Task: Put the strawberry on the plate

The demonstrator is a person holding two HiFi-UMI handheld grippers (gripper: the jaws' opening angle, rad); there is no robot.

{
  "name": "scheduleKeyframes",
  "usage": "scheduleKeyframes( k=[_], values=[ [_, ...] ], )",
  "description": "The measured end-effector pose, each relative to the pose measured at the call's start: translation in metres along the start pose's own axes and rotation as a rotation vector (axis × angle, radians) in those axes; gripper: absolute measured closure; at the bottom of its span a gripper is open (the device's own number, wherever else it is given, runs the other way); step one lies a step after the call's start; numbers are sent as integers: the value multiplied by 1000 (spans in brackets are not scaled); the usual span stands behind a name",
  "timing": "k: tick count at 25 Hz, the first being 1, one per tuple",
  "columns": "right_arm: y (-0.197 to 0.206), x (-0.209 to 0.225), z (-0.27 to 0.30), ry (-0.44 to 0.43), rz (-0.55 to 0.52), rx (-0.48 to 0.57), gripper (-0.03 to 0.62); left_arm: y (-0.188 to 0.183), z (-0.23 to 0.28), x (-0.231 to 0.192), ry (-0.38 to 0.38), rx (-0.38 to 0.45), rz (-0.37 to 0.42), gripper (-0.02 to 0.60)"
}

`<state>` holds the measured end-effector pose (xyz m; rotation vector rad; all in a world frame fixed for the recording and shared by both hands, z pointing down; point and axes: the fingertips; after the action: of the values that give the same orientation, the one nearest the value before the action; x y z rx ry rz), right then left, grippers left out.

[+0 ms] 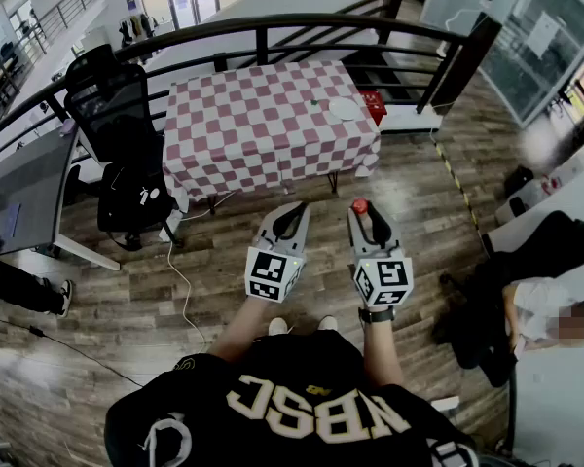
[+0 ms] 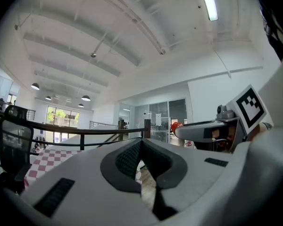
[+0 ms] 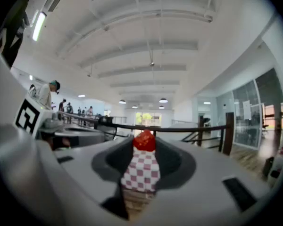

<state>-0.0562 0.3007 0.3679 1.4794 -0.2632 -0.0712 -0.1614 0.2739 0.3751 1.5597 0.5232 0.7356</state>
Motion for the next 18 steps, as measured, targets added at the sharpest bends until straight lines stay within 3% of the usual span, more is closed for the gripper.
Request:
scheduleKeyframes(
  k=[9,18],
  values=[
    [18,-10,3,38,42,-27,445,15,-2,11,115,-14,-21,566],
    [37,14,20,66,89,-58,445,37,15,-2,98,-61,-69,566]
  ],
)
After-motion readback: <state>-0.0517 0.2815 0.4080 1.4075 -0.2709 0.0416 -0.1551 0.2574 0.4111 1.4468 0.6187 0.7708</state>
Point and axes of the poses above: the fingertips, and each gripper's own axes: z forward along the fingers, x to its right, y out of its underside, and after that the axes turned 10 degrees about z, right-handed
